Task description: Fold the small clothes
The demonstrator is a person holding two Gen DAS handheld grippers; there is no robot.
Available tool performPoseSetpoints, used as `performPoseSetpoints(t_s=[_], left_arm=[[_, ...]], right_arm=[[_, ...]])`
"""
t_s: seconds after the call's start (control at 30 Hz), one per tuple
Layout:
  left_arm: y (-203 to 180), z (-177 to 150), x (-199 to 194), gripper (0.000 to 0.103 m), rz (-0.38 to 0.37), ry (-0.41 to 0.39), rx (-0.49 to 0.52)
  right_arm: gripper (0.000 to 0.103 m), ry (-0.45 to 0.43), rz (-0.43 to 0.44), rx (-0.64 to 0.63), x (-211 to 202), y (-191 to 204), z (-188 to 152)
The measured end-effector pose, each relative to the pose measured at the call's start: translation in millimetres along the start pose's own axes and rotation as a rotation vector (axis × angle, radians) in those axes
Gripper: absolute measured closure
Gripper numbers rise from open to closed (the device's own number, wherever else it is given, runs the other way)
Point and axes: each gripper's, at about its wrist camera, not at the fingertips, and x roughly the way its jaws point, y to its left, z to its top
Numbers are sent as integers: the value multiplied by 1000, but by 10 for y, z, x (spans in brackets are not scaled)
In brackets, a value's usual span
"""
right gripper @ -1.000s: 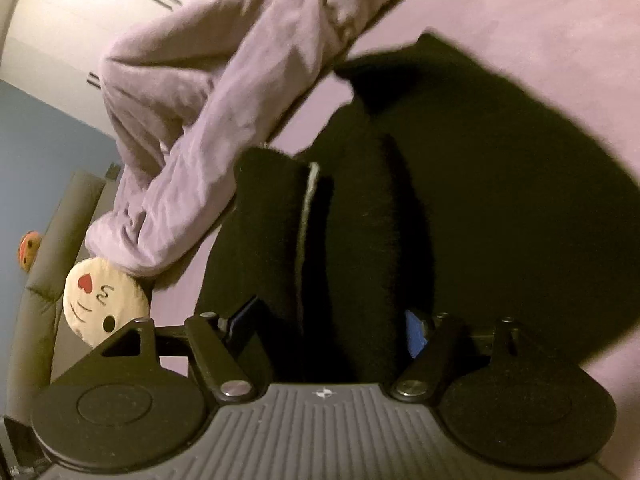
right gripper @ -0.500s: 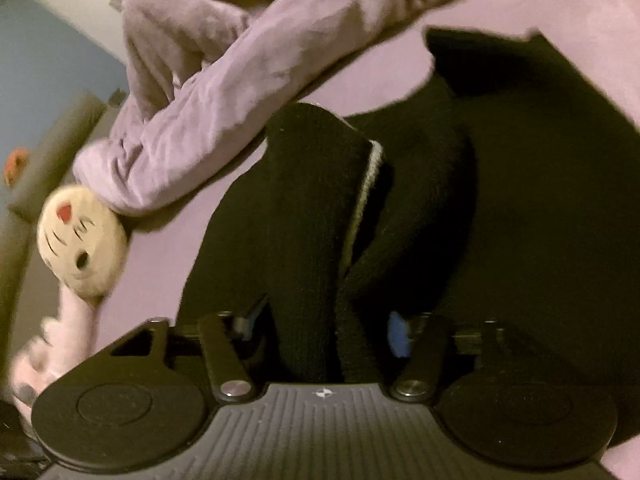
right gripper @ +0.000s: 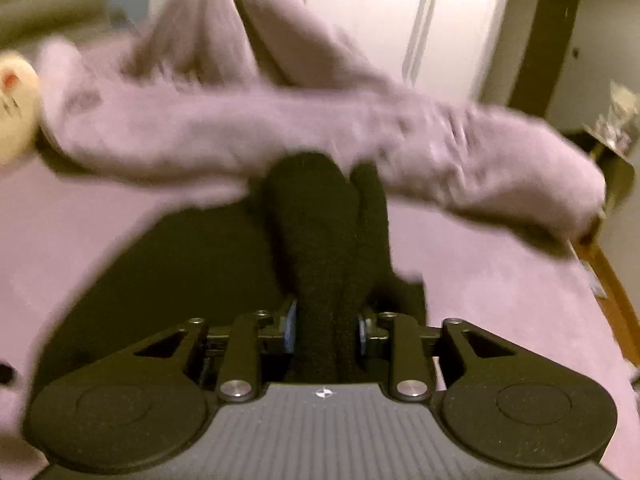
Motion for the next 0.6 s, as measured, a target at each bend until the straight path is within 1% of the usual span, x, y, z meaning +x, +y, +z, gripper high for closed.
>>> performPoseSetpoints(t_s=[0.03, 0.07, 0.1, 0.13, 0.17, 0.2, 0.27, 0.37, 0.43, 0.47, 0.5, 0.57, 0.6], left_arm=[[-16, 0, 25, 9, -4, 7, 0], [-31, 5, 44, 9, -7, 14, 2], [-51, 7, 56, 9, -12, 15, 5], [-73, 11, 65, 9, -16, 15, 10], [-91, 12, 77, 9, -21, 17, 17], [-111, 16, 88, 9, -27, 19, 22], [-158, 13, 108, 9, -42, 26, 26], [-222, 40, 131, 9, -49, 27, 23], [-245, 55, 132, 9, -52, 17, 21], [-243, 55, 138, 9, -51, 17, 16], [-251, 59, 148, 9, -50, 18, 10], [-268, 56, 161, 9, -43, 17, 3], [-277, 51, 164, 9, -35, 16, 4]], right_arm=[[71, 59, -8, -6, 146, -34, -110], [68, 123, -2, 3, 294, -57, -225], [63, 147, 14, 18, 368, -84, -308], [61, 126, 34, 51, 372, -128, -362], [53, 117, 48, 85, 368, -171, -369], [40, 125, 57, 121, 374, -223, -367], [28, 163, 97, 251, 451, -391, -384], [20, 188, 191, 425, 576, -590, -461], [13, 191, 236, 447, 607, -636, -471], [7, 196, 258, 444, 621, -634, -463], [4, 202, 283, 440, 638, -627, -466], [4, 229, 344, 443, 683, -597, -460], [4, 237, 360, 452, 712, -591, -465]])
